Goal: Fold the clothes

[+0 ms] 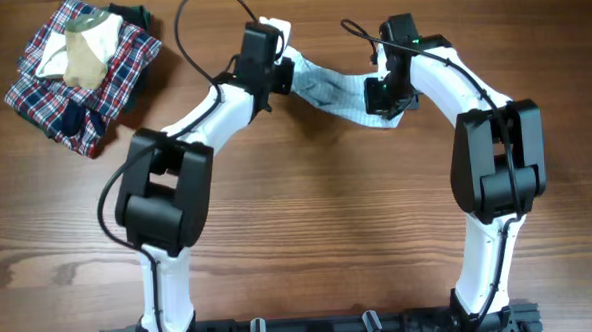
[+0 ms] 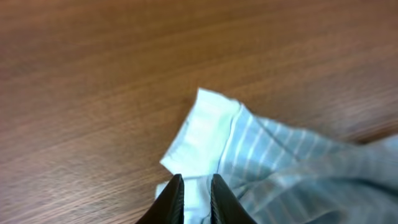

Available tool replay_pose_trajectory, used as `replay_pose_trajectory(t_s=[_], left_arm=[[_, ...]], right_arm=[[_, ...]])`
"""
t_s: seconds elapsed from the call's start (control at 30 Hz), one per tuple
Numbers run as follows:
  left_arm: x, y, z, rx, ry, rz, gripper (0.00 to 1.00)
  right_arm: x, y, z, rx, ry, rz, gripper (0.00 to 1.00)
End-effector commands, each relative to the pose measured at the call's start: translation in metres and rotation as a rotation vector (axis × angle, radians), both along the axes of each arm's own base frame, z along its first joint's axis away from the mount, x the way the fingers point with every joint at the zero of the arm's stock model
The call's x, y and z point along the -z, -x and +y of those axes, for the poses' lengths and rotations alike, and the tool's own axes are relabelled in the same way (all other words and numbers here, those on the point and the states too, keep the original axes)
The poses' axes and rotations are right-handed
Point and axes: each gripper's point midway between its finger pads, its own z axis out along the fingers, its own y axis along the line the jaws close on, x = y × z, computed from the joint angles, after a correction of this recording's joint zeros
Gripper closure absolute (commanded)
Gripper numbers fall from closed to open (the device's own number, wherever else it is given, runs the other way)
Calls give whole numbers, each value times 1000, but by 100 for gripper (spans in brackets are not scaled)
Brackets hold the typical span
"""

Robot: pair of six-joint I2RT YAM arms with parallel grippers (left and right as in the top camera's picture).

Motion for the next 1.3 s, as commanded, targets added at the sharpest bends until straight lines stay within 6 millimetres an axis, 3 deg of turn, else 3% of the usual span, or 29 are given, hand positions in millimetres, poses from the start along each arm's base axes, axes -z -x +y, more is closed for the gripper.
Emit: replay_pose_trajectory(t_s=[0.0,0.13,0.37,0.47,0.67,0.83,0.93,0.97,1.03,1.27], left_arm=[[-22,-6,8,-52,6,-40,85],[-34,-11,21,-112,-33,-85,85],[-78,-10,25,-129,-18,-153,79],[-83,2,23,-97,-19,-116,78],[-59,48,-13,112,59,90,74],[-53,55,-14,100,47,123,66],[-53,47,2,0,39,114,59],[-53,43,12,-39,34,114,50],[-52,39,27,-92,32,117,36],[-49,23,104,-484,134,142,32]], right_arm=[[16,31,2,21,-11,133,96],[16,52,-18,75,101,215,96],[7,96,-22,131,166,394,96],[1,102,-21,167,209,401,96],[-16,73,-10,212,138,255,96],[-39,44,4,101,41,98,71],[-62,29,7,66,22,-3,51],[-81,19,10,30,4,-84,36],[-99,7,18,-59,-31,-176,23],[-105,-19,42,-354,-90,-334,17]])
